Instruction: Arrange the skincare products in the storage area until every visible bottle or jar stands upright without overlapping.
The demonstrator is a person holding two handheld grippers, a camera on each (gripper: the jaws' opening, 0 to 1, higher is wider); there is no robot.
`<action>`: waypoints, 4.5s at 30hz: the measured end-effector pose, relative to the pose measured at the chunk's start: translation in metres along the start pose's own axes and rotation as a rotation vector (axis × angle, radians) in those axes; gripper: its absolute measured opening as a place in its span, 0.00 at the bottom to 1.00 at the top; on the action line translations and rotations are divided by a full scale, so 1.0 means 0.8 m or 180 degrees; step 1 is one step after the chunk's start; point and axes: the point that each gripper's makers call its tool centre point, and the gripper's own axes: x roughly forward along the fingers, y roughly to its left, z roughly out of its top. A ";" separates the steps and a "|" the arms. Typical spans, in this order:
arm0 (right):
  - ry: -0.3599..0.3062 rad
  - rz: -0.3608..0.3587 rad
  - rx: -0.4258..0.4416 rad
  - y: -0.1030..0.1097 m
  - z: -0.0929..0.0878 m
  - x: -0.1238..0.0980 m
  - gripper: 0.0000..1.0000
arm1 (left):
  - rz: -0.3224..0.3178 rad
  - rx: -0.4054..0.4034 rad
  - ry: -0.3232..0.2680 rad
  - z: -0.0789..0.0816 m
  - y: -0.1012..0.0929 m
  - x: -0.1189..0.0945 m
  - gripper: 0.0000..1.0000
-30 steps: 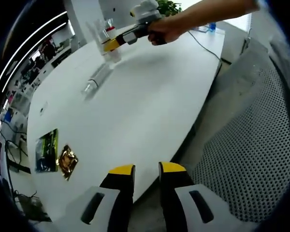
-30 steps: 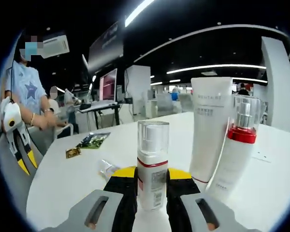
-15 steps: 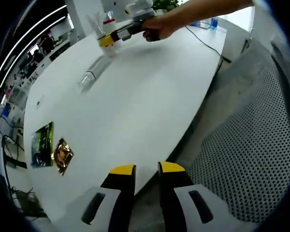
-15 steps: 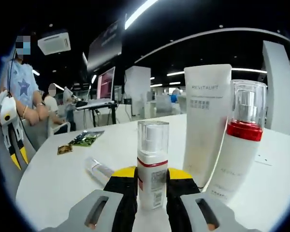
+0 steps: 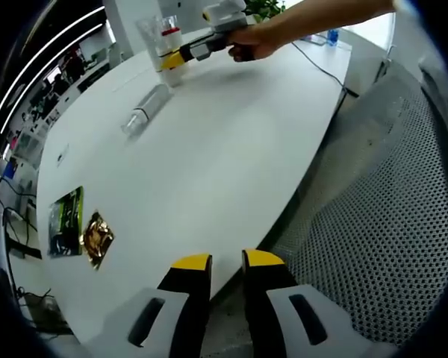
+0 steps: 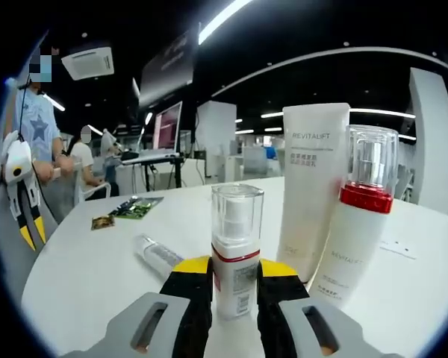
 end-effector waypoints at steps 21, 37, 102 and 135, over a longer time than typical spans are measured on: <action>0.0380 -0.0194 0.0178 -0.020 -0.020 -0.001 0.17 | 0.0125 0.0045 -0.0109 0.008 0.008 -0.005 0.09; 0.0358 -0.0532 0.0827 -0.027 -0.026 -0.019 0.14 | 0.0068 0.0134 -0.0072 0.006 0.002 -0.002 0.10; 0.1805 0.1008 -0.1024 0.116 -0.030 0.066 0.43 | -0.0019 0.0036 0.0053 -0.004 -0.004 0.002 0.14; 0.2279 0.1048 -0.1037 0.159 -0.059 0.033 0.13 | -0.0184 -0.0319 -0.0067 0.006 -0.018 0.003 0.12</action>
